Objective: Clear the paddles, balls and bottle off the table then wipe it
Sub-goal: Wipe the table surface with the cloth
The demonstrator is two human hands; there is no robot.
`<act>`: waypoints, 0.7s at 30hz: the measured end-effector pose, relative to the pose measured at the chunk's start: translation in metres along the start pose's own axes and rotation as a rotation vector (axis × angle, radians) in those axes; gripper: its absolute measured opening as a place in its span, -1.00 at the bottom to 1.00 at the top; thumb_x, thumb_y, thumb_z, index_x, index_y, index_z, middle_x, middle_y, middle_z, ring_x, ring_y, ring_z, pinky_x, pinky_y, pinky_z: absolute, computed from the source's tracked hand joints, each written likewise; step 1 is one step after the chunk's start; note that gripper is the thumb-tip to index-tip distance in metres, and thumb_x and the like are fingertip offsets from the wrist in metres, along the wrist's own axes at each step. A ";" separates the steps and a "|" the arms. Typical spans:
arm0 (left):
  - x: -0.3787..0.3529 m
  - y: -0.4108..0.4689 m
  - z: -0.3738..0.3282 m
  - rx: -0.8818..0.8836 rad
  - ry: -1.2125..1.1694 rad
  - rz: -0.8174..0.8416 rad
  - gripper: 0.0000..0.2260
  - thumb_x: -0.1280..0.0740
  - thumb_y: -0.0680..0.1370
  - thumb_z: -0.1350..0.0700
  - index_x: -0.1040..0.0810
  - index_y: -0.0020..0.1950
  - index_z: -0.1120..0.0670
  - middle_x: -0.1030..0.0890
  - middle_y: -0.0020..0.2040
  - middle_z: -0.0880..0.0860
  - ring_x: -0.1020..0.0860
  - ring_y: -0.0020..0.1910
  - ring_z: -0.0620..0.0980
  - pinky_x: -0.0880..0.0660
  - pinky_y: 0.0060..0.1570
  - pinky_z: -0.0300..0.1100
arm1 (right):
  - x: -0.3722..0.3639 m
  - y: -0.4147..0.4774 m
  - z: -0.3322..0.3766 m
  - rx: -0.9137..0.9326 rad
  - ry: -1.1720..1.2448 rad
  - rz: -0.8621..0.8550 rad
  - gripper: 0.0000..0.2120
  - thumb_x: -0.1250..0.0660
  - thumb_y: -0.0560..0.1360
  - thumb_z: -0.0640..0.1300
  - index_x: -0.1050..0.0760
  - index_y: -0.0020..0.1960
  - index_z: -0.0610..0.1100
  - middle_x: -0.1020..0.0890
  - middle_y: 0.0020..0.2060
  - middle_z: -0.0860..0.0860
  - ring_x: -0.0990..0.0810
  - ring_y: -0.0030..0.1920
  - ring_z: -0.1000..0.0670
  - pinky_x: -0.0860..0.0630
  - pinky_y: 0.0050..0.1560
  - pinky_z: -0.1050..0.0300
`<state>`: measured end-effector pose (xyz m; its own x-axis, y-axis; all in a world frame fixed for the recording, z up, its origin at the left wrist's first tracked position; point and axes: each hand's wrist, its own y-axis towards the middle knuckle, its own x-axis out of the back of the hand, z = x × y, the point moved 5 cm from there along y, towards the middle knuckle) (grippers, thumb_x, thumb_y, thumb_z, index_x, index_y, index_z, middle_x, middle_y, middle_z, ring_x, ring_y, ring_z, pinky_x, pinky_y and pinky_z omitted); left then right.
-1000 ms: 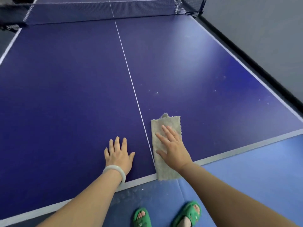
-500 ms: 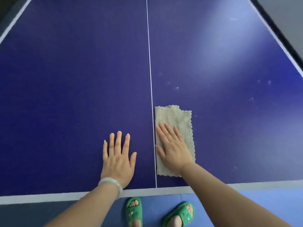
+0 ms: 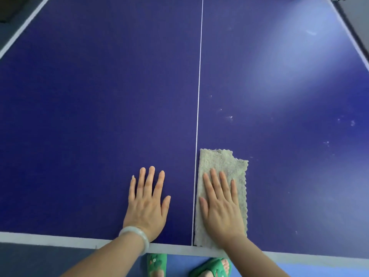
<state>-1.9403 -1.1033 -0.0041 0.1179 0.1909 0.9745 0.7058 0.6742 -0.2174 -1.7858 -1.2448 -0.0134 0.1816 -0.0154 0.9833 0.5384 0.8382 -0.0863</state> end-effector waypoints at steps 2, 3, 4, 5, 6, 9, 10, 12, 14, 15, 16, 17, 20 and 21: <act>0.000 -0.001 0.000 -0.002 0.000 -0.004 -0.42 0.11 0.62 -0.16 -0.17 0.58 0.09 -0.16 0.57 0.17 -0.10 0.56 0.21 -0.15 0.46 0.25 | 0.005 0.029 -0.004 0.011 -0.015 0.009 -0.43 0.07 0.64 0.12 0.02 0.61 -0.01 0.00 0.60 0.02 0.11 0.59 -0.05 0.10 0.55 -0.17; -0.001 -0.001 0.000 0.000 0.002 -0.006 -0.42 0.09 0.61 -0.15 -0.17 0.58 0.08 -0.16 0.57 0.17 -0.10 0.56 0.21 -0.16 0.46 0.25 | 0.009 0.049 -0.007 -0.015 -0.018 0.005 -0.43 0.11 0.64 0.12 0.04 0.61 0.00 0.02 0.60 0.02 0.14 0.59 -0.04 0.13 0.56 -0.16; -0.001 -0.001 0.000 0.003 0.006 -0.008 -0.42 0.08 0.61 -0.15 -0.16 0.58 0.08 -0.15 0.58 0.17 -0.10 0.56 0.21 -0.15 0.46 0.24 | 0.012 0.070 -0.012 -0.072 -0.010 0.003 -0.43 0.14 0.64 0.12 0.07 0.62 0.00 0.03 0.60 0.02 0.16 0.59 -0.04 0.16 0.56 -0.15; 0.000 -0.001 0.000 0.003 0.008 -0.012 -0.42 0.08 0.61 -0.15 -0.15 0.58 0.08 -0.15 0.58 0.17 -0.09 0.56 0.21 -0.15 0.46 0.24 | 0.015 0.089 -0.017 -0.149 0.003 0.001 -0.43 0.17 0.64 0.12 0.10 0.62 0.00 0.06 0.60 0.02 0.18 0.59 -0.05 0.18 0.56 -0.16; 0.001 -0.001 -0.001 0.001 0.011 -0.015 -0.42 0.08 0.61 -0.15 -0.15 0.58 0.08 -0.14 0.58 0.17 -0.09 0.56 0.22 -0.15 0.46 0.24 | 0.015 0.102 -0.019 -0.226 0.022 0.001 -0.43 0.18 0.64 0.11 0.13 0.62 -0.01 0.08 0.60 0.01 0.19 0.59 -0.06 0.21 0.55 -0.17; 0.000 -0.002 0.000 -0.010 0.017 -0.022 -0.42 0.08 0.61 -0.14 -0.13 0.59 0.09 -0.13 0.58 0.17 -0.07 0.57 0.22 -0.14 0.47 0.24 | 0.010 0.098 0.009 -0.234 0.026 -0.027 -0.43 0.18 0.65 0.11 0.14 0.62 -0.03 0.09 0.60 -0.02 0.18 0.59 -0.08 0.21 0.55 -0.18; 0.000 -0.002 0.000 -0.010 0.009 -0.026 -0.42 0.08 0.61 -0.14 -0.13 0.59 0.09 -0.13 0.58 0.18 -0.07 0.57 0.22 -0.14 0.47 0.25 | 0.006 0.085 0.022 -0.138 0.021 -0.026 -0.43 0.16 0.66 0.12 0.12 0.62 -0.02 0.08 0.60 -0.01 0.17 0.59 -0.08 0.20 0.55 -0.17; -0.002 -0.002 0.000 -0.005 -0.006 -0.023 -0.42 0.07 0.61 -0.14 -0.13 0.59 0.09 -0.14 0.58 0.18 -0.07 0.57 0.22 -0.14 0.47 0.25 | 0.004 0.064 0.028 0.095 -0.001 0.013 -0.44 0.14 0.66 0.13 0.09 0.62 0.01 0.06 0.60 0.03 0.16 0.59 -0.04 0.16 0.55 -0.16; -0.003 -0.001 0.000 -0.009 -0.005 -0.020 -0.41 0.07 0.61 -0.15 -0.12 0.59 0.08 -0.14 0.58 0.18 -0.06 0.57 0.22 -0.11 0.48 0.25 | 0.009 0.070 -0.002 0.148 -0.017 0.031 -0.46 0.13 0.66 0.13 0.08 0.61 0.04 0.05 0.60 0.07 0.16 0.59 -0.01 0.13 0.55 -0.15; -0.004 -0.001 0.001 -0.012 -0.002 -0.024 -0.41 0.07 0.61 -0.15 -0.11 0.59 0.08 -0.13 0.58 0.18 -0.04 0.57 0.22 -0.09 0.48 0.25 | 0.013 0.078 -0.025 0.032 -0.020 0.032 -0.46 0.13 0.66 0.12 0.07 0.61 0.04 0.04 0.60 0.06 0.15 0.59 -0.01 0.13 0.56 -0.15; -0.005 -0.001 0.001 -0.013 -0.001 -0.028 -0.41 0.08 0.61 -0.15 -0.09 0.60 0.08 -0.12 0.58 0.18 -0.03 0.57 0.22 -0.08 0.49 0.25 | 0.018 0.085 -0.048 -0.164 0.000 0.024 -0.45 0.13 0.65 0.11 0.08 0.61 0.03 0.04 0.60 0.04 0.15 0.59 -0.02 0.15 0.55 -0.15; -0.005 -0.002 0.001 -0.014 -0.002 -0.031 -0.41 0.08 0.62 -0.16 -0.08 0.60 0.07 -0.11 0.59 0.17 -0.02 0.57 0.22 -0.07 0.49 0.25 | 0.022 0.089 -0.067 -0.370 0.037 0.012 -0.44 0.13 0.65 0.10 0.11 0.62 0.01 0.06 0.60 0.02 0.16 0.59 -0.04 0.17 0.55 -0.16; -0.005 -0.002 0.001 -0.018 -0.012 -0.025 -0.41 0.08 0.62 -0.16 -0.06 0.60 0.08 -0.11 0.59 0.18 -0.02 0.57 0.22 -0.07 0.49 0.25 | 0.020 0.087 -0.046 -0.594 0.058 -0.027 -0.42 0.16 0.65 0.09 0.18 0.61 -0.06 0.12 0.60 -0.04 0.19 0.59 -0.10 0.19 0.54 -0.21; -0.005 -0.002 0.000 -0.020 -0.014 -0.029 -0.41 0.08 0.62 -0.15 -0.08 0.60 0.08 -0.11 0.58 0.18 -0.03 0.57 0.22 -0.08 0.48 0.25 | 0.015 0.082 -0.022 -0.530 0.046 -0.043 -0.42 0.14 0.65 0.08 0.16 0.61 -0.07 0.11 0.60 -0.05 0.18 0.59 -0.10 0.19 0.54 -0.21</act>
<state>-1.9424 -1.1050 -0.0082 0.0877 0.1819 0.9794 0.7225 0.6652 -0.1882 -1.7210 -1.1883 -0.0092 0.1795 -0.0772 0.9807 0.8859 0.4461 -0.1270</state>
